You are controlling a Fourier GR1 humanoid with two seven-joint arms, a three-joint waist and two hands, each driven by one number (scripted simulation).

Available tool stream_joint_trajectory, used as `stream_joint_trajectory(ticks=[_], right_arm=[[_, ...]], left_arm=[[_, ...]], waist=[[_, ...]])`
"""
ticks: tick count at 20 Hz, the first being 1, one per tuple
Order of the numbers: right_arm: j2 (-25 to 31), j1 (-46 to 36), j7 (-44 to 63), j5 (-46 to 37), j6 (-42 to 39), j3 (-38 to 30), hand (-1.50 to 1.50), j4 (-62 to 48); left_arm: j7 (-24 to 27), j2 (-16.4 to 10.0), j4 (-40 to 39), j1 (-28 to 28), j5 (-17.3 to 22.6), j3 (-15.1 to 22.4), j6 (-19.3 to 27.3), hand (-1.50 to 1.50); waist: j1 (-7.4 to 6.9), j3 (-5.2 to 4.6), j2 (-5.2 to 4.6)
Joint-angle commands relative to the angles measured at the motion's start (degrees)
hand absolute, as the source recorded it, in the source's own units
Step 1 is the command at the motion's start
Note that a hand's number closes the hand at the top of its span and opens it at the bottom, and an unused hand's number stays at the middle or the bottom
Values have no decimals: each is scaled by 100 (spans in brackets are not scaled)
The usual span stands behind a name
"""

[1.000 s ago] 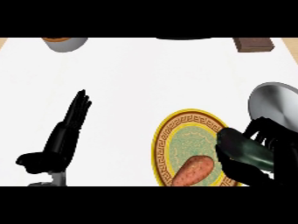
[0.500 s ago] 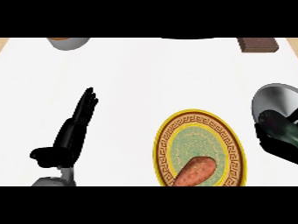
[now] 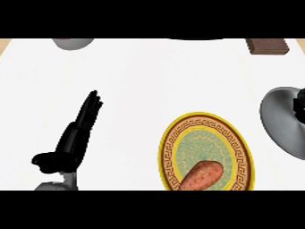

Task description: Pick the eggplant from the plate and place it in the pan

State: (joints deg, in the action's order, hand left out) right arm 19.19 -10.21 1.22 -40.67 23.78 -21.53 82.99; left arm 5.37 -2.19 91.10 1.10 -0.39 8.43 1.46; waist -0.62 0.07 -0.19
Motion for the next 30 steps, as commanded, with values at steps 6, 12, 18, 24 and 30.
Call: stream_joint_trajectory(ticks=[6,12,18,24,30], right_arm=[[757,-1620,-2108,831,821,-811,150,-3634],[1573,-1873,-614,82,-1443,5,-150,-4479],[1097,-2460,-1973,628,-1370,-337,-150,-5939],[1124,-2864,-2763,1548,-1153,-1197,-150,-5827],[1768,-2580,-3010,2362,-2292,-1794,-150,-6003]], left_arm=[[-156,-50,20,139,15,-59,-110,0],[-60,-8,135,54,-1,98,-174,0],[91,48,-328,309,-25,-80,-95,0],[-14,-107,-111,282,210,-260,-251,0],[439,212,-448,-50,-154,87,63,0]], waist=[[-51,4,-15],[-262,1,-49],[-144,13,-67],[-95,13,-54],[47,0,-1]])
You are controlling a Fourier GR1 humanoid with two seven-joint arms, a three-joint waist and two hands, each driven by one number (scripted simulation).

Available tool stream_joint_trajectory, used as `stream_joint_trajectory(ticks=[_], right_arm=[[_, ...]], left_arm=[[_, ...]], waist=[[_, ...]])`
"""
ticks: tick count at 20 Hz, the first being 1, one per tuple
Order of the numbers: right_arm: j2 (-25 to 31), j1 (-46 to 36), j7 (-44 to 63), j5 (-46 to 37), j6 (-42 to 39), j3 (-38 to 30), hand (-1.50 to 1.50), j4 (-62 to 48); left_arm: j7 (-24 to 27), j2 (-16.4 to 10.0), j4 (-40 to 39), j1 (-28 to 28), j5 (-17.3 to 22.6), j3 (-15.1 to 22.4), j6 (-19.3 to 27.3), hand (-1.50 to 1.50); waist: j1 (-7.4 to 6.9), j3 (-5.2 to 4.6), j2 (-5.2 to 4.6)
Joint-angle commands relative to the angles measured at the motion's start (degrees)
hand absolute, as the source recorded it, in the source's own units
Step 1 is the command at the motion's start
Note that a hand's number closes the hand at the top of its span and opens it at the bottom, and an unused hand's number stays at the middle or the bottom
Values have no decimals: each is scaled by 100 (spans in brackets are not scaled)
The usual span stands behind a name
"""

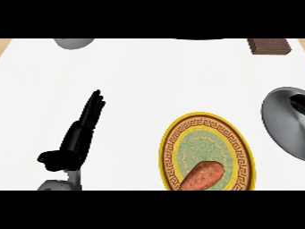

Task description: Pick the eggplant from the plate and place it in the pan

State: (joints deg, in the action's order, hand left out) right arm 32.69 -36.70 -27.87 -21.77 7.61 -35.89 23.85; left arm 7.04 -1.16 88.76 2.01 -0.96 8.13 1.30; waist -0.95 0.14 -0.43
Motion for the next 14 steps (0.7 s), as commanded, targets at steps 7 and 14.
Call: stream_joint_trajectory(ticks=[7,14], right_arm=[[948,912,-464,1219,-2736,-659,-150,-123],[1066,1915,-1260,1486,-3772,-510,-150,223]], left_arm=[[53,52,126,-206,-90,30,90,0],[-125,-415,172,-147,382,-505,-393,0]], waist=[[122,-10,54],[107,-14,48]])
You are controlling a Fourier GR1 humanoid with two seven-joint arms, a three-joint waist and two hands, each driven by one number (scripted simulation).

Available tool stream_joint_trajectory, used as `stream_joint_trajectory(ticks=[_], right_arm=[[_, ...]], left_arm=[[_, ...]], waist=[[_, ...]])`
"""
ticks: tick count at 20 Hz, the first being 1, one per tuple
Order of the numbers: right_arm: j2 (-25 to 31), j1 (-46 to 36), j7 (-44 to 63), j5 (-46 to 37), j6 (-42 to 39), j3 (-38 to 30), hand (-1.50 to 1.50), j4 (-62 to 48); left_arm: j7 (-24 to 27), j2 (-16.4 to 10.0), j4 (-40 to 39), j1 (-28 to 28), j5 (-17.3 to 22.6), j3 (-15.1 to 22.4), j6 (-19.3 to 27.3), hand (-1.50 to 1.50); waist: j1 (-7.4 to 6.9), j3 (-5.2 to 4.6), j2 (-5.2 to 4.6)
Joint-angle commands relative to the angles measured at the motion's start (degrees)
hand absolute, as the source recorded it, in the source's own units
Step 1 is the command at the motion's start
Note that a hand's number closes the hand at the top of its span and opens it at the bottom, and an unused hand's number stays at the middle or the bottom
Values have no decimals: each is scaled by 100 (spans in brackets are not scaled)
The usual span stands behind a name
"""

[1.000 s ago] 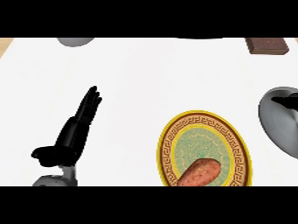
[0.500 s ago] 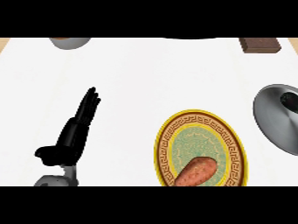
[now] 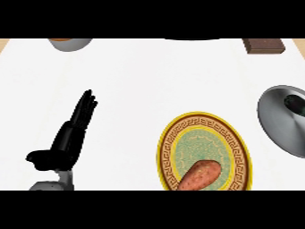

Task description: Pick the eggplant from the plate and place it in the pan

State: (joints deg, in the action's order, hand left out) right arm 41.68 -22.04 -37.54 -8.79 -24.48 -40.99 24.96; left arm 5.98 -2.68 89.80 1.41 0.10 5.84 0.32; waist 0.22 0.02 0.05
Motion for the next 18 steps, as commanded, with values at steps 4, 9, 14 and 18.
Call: stream_joint_trajectory(ticks=[4,9,14,18], right_arm=[[93,1175,-365,406,-796,81,-150,943],[-163,1473,-575,480,-353,278,-150,1134],[-151,2091,-489,761,-697,282,-150,1710],[4,1964,-759,624,-480,395,-150,1236]], left_arm=[[-159,185,210,-76,-137,150,167,0],[279,-153,-238,-39,120,-208,-329,0],[5,256,56,-61,-278,313,322,0],[267,259,-197,-123,-281,181,103,0]], waist=[[44,-9,19],[-5,-3,-3],[12,-3,2],[-31,2,-9]])
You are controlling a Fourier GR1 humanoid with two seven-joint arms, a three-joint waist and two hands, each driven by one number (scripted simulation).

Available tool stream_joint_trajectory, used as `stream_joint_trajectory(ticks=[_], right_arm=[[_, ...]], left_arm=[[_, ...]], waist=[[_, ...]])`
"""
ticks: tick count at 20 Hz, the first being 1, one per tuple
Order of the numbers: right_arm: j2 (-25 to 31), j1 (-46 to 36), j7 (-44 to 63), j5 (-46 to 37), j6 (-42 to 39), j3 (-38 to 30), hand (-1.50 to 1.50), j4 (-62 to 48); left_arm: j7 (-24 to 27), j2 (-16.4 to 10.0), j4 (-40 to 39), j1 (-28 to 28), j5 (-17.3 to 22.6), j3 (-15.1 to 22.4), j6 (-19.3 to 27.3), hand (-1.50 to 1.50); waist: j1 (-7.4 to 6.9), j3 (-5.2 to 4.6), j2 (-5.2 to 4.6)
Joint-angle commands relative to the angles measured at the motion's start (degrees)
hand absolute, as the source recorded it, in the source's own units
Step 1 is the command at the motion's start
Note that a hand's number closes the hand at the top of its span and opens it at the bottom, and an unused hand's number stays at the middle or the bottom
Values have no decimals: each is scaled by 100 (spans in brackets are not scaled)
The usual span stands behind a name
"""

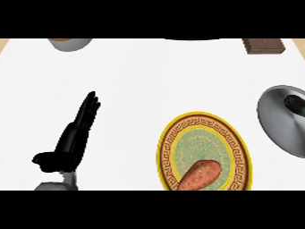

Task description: Pick the eggplant from the plate and place it in the pan

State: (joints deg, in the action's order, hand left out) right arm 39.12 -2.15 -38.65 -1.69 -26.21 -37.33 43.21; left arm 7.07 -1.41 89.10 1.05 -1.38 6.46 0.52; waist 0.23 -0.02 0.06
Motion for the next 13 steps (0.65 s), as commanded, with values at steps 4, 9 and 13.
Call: stream_joint_trajectory(ticks=[4,9,13], right_arm=[[129,266,-229,96,-119,36,-150,66],[-78,222,-404,-126,300,303,-150,186],[-246,790,-270,-8,609,181,-150,1060]], left_arm=[[-292,134,375,-78,-150,186,141,0],[-357,-89,104,231,82,-178,-142,0],[-339,74,228,136,-121,-30,87,0]], waist=[[-18,3,-4],[-21,3,-6],[12,-2,3]])
